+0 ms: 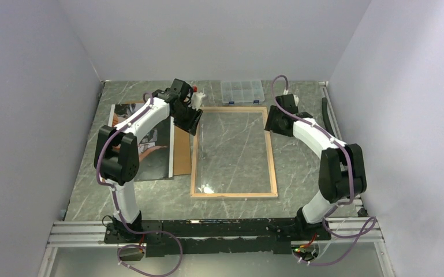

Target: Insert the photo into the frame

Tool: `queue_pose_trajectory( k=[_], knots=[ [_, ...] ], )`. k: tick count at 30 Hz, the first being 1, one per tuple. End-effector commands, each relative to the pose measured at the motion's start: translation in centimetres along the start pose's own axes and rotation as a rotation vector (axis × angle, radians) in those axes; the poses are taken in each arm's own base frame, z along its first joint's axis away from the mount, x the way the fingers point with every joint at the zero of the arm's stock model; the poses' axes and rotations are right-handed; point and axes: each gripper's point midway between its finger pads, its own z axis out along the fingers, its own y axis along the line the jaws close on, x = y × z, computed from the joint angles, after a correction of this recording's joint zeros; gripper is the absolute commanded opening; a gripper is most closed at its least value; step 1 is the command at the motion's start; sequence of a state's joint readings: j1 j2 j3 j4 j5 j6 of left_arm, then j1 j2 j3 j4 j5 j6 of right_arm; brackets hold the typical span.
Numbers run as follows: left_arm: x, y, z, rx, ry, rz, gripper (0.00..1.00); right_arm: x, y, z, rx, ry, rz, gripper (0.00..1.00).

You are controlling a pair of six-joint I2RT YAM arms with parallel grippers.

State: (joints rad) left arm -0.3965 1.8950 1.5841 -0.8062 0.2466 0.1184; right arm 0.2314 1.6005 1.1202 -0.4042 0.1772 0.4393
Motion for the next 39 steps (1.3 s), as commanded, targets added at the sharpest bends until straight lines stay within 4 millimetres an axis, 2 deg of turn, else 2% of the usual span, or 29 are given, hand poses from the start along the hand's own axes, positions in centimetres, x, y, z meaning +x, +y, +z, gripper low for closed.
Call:
queue_pose_trajectory(
  k=[1,6,11,18,26,32,39],
  knots=[
    [-0.2,-0.5,-1.1,0.015,-0.018,0.003,0.46,1.8,-0.7,2.5,-0.012,0.053,-0.031,0.59],
    [0.9,0.1,-0.1,-0.002,0.011,-0.002,0.45,3.2,-1.1,4.3,-0.037,0.106,-0.006,0.53],
    [1.8,1.6,1.3,-0.041,0.038,-0.010,0.45,3.6,-1.2,5.3,-0.063,0.129,0.016,0.49],
    [3.1,3.7,4.0,-0.084,0.094,-0.022,0.45,5.1,-1.7,6.6,-0.047,0.173,0.021,0.37],
    [3.3,4.6,6.7,-0.092,0.121,-0.026,0.45,7.1,-2.4,7.7,-0.025,0.230,0.016,0.37],
    [2.9,4.2,6.9,-0.090,0.117,-0.018,0.45,7.5,-3.1,7.6,-0.011,0.238,0.036,0.38],
    [2.7,4.0,5.9,-0.102,0.104,-0.003,0.44,5.3,-2.9,6.2,-0.046,0.200,0.039,0.41]
  ],
)
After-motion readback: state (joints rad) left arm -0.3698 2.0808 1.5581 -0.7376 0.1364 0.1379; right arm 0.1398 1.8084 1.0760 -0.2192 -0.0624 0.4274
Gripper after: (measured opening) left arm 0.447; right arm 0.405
